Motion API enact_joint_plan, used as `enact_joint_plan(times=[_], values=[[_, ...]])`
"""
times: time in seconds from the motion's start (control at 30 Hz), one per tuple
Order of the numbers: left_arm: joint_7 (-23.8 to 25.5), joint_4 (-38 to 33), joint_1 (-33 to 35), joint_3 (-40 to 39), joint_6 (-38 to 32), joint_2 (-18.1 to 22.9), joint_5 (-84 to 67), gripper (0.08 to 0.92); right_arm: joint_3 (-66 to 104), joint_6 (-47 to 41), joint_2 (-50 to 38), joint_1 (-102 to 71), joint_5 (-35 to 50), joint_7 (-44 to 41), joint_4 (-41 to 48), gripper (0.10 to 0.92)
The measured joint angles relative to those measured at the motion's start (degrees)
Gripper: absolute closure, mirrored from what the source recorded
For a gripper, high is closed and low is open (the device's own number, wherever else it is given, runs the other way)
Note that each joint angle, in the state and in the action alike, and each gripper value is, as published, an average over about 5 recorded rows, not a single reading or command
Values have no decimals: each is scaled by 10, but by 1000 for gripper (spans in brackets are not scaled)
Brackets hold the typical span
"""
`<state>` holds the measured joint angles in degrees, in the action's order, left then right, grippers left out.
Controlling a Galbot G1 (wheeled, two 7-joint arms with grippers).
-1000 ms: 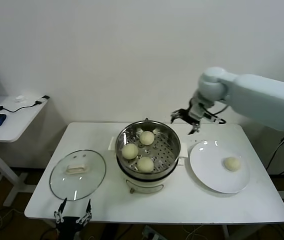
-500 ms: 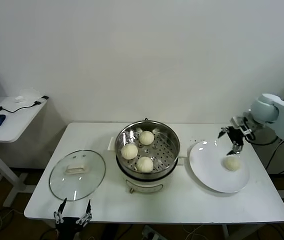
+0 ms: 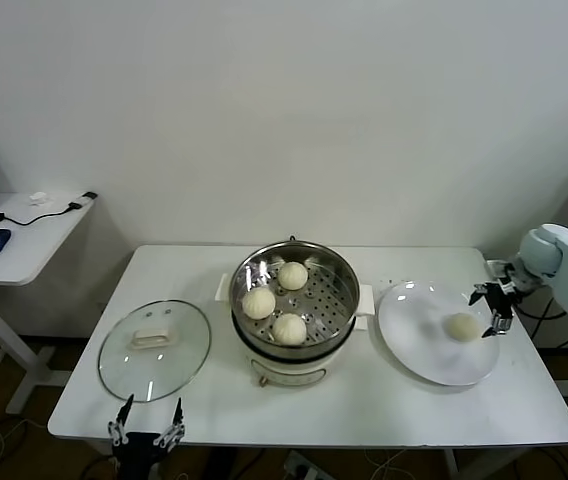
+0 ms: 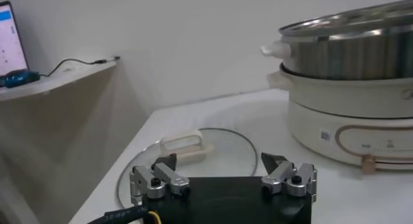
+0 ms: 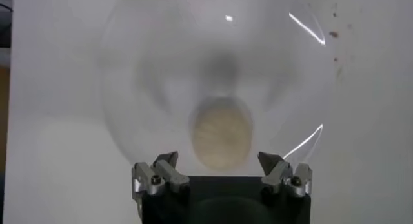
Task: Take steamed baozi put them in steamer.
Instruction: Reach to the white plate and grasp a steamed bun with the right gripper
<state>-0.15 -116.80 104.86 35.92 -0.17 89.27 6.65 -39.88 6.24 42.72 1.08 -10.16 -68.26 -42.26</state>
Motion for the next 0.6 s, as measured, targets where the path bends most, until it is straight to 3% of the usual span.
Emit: enact_joint_plan(times=[0.5,0.6], values=[[-1,10,-4,2,0,0,5,177,67,21,67,-32,-56,-1,89,204],[-1,10,-4,1,0,0,7,177,71,22,71,-32,-57,-2,97,241]])
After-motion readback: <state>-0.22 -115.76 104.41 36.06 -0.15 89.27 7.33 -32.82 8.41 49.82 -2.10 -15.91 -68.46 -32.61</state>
